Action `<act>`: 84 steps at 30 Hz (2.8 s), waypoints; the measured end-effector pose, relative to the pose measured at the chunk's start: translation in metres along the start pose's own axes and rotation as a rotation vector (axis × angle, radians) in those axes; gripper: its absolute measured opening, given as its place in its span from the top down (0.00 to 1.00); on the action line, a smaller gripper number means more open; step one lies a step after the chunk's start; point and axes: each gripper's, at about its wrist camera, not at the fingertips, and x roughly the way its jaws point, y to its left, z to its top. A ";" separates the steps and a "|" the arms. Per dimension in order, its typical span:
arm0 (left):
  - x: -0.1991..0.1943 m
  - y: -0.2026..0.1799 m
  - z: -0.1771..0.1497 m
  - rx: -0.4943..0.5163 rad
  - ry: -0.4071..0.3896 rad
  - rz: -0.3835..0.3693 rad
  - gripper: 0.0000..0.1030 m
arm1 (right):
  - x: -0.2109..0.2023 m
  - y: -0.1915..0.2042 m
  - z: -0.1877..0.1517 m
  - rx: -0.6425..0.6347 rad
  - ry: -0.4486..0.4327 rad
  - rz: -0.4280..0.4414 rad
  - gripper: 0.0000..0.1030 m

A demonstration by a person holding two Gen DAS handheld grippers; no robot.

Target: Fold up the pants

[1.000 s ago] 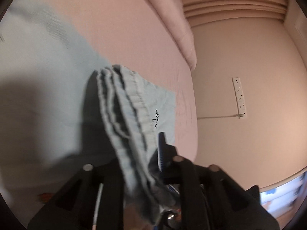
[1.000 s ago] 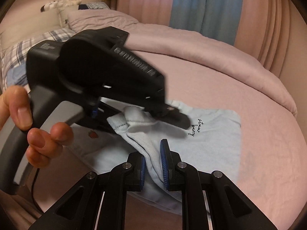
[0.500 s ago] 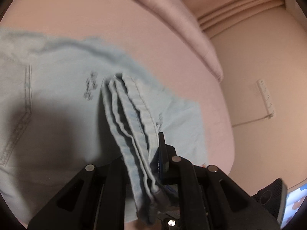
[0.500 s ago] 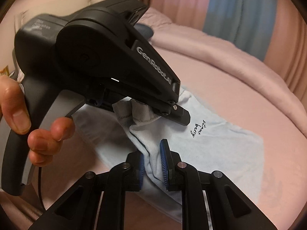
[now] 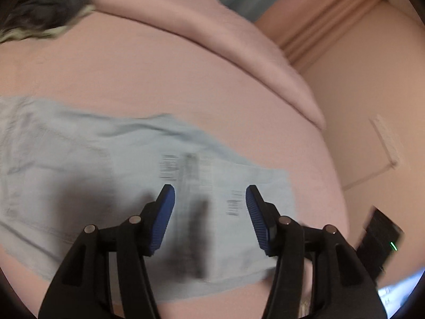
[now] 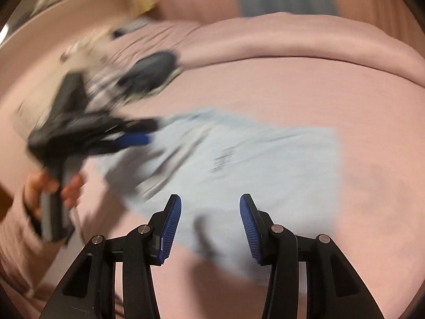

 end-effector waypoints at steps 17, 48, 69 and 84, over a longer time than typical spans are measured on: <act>0.048 0.028 -0.025 0.092 0.126 0.195 0.93 | 0.027 -0.026 -0.008 0.085 0.050 -0.155 0.58; 0.065 -0.037 -0.018 0.268 0.067 0.296 0.71 | 0.027 0.012 -0.031 0.037 0.094 -0.089 0.57; 0.004 0.031 -0.003 0.063 -0.013 0.323 0.62 | 0.004 0.002 -0.018 0.094 0.027 -0.072 0.57; 0.039 0.007 -0.057 0.106 0.141 0.098 0.65 | 0.001 -0.017 -0.038 0.067 0.123 -0.224 0.55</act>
